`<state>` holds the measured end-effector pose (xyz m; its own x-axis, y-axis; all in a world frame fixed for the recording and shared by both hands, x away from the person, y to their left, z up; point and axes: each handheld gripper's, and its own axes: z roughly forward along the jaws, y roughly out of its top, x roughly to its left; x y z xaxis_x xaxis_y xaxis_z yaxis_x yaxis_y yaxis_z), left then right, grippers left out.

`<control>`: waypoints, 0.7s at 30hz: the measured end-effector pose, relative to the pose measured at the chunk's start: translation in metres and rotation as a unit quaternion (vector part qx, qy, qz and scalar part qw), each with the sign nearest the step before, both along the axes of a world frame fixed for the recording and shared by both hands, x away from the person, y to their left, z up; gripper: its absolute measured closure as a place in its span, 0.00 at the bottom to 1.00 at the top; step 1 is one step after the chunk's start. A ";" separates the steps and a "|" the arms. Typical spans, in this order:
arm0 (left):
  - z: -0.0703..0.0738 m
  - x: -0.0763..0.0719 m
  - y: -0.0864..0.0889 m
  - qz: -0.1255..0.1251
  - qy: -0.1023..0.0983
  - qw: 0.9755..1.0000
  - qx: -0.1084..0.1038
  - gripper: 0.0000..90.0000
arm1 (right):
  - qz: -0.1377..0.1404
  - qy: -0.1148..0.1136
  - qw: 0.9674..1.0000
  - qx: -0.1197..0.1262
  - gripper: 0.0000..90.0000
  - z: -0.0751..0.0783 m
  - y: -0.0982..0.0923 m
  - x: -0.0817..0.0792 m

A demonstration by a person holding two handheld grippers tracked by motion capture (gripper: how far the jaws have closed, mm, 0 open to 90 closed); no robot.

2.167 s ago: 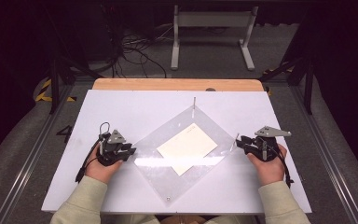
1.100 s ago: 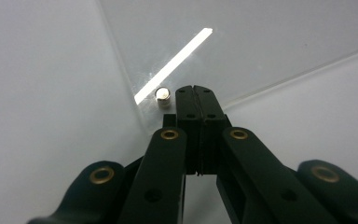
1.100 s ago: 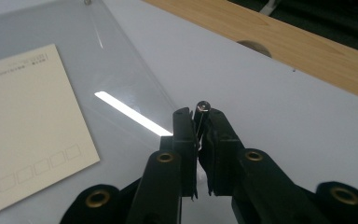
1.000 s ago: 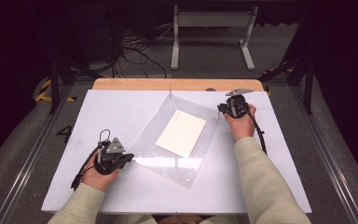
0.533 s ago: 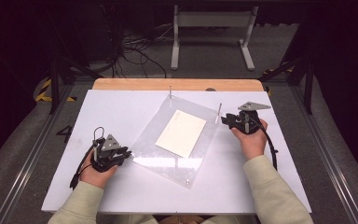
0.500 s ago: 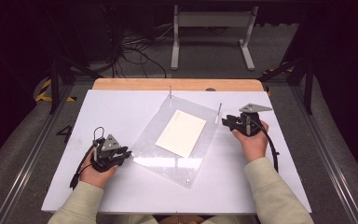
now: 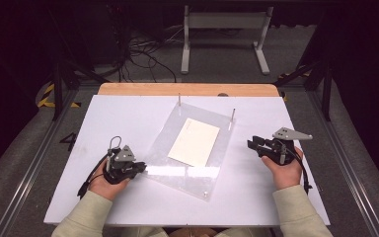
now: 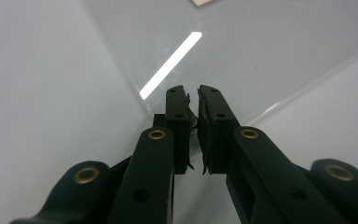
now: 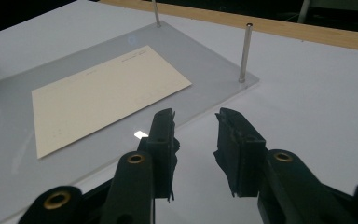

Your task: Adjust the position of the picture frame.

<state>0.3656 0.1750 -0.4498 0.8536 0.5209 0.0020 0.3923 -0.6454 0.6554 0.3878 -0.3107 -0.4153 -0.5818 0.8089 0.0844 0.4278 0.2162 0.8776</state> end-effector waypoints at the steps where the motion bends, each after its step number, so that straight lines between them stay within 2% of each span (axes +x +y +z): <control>1: 0.001 -0.005 -0.007 -0.024 0.004 1.000 0.005 0.93 | 0.002 0.001 1.000 0.001 0.73 0.000 -0.001 -0.002; 3: 0.004 -0.013 -0.020 -0.066 0.000 0.997 0.028 0.93 | 0.007 0.005 1.000 0.000 0.73 -0.001 -0.004 -0.005; 6: 0.006 -0.021 -0.033 -0.106 0.009 0.994 0.035 0.93 | 0.014 0.009 1.000 -0.007 0.72 -0.003 -0.007 -0.010; 8: 0.006 -0.025 -0.040 -0.123 0.019 0.992 0.033 0.93 | 0.017 0.010 1.000 -0.009 0.72 -0.004 -0.009 -0.012; 11: 0.006 -0.030 -0.052 -0.155 0.034 0.987 0.023 0.93 | 0.023 0.017 1.000 -0.003 0.71 -0.004 -0.012 -0.016; 13: 0.005 -0.033 -0.061 -0.176 0.042 0.983 0.014 0.93 | 0.040 0.028 0.999 0.018 0.71 -0.005 -0.014 -0.017; 14: 0.006 -0.035 -0.065 -0.184 0.042 0.982 0.014 0.93 | 0.052 0.036 0.998 0.020 0.71 -0.006 -0.014 -0.018; 17: 0.006 -0.039 -0.072 -0.197 0.039 0.980 0.017 0.93 | 0.106 0.063 0.992 0.010 0.73 -0.010 -0.008 -0.024; 18: 0.006 -0.039 -0.073 -0.200 0.042 0.979 0.017 0.93 | 0.127 0.068 0.990 0.002 0.73 -0.011 -0.006 -0.029; 21: 0.004 -0.036 -0.073 -0.210 0.056 0.976 -0.001 0.93 | 0.187 0.071 0.980 -0.017 0.75 -0.014 0.002 -0.048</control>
